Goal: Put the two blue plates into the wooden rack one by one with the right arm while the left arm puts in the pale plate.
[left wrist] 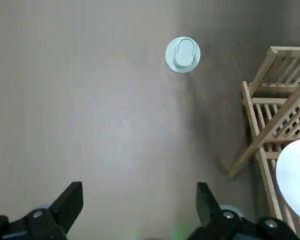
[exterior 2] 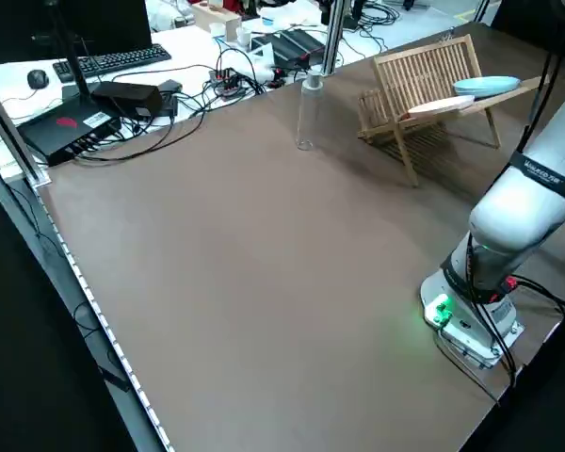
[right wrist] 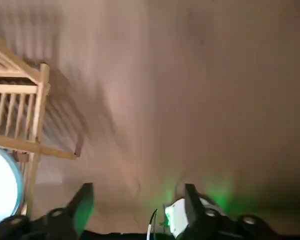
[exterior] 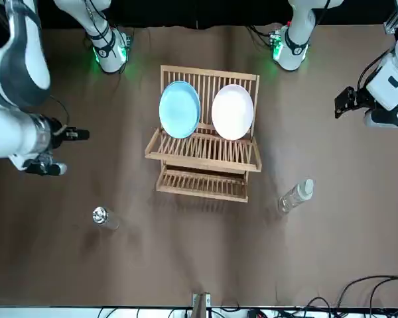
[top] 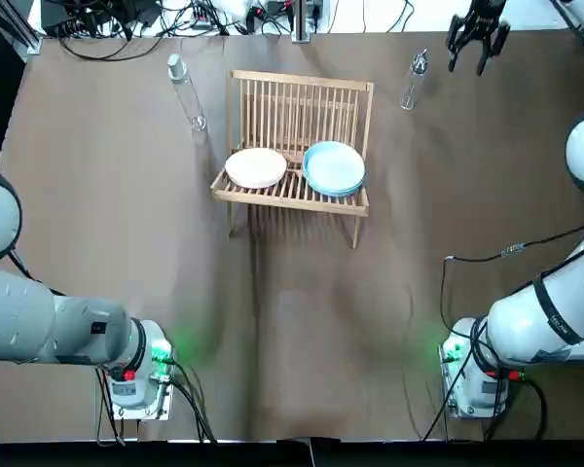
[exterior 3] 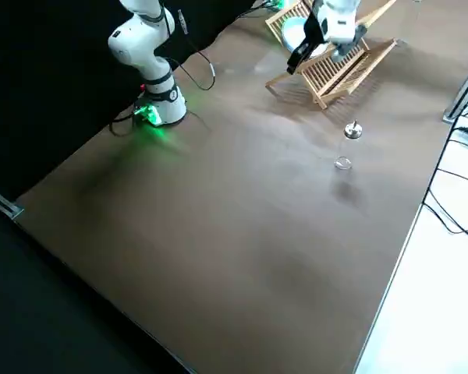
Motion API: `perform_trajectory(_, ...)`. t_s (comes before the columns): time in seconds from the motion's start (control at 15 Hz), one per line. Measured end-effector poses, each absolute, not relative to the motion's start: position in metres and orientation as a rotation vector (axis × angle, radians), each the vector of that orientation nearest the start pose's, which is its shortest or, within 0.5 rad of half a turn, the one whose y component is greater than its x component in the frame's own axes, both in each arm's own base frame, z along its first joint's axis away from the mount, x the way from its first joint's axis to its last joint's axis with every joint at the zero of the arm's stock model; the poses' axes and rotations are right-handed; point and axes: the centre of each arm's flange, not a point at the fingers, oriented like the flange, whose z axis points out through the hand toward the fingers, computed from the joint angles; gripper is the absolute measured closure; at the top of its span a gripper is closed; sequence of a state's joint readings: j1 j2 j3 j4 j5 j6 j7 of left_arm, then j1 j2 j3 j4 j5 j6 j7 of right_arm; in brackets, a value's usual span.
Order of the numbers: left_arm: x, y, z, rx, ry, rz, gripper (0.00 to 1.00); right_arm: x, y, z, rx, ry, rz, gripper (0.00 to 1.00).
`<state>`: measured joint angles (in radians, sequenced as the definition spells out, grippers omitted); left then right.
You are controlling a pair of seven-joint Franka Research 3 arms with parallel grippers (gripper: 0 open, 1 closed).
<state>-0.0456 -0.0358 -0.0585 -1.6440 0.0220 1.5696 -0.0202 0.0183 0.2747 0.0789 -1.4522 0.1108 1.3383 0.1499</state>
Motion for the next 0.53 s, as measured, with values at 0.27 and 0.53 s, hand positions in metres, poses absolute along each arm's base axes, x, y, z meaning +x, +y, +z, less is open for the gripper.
perform_trajectory(0.27, 0.539, -0.055, 0.610, -3.112, 0.131, 0.056, 0.00, 0.579, 0.057, 0.582, -3.037, 0.017, 0.372, 0.00)
perform_trajectory(0.53, 0.541, -0.055, 0.612, -3.113, 0.131, 0.041, 0.00, 0.546, 0.049, 0.644, -3.059, 0.033, 0.165, 0.00)
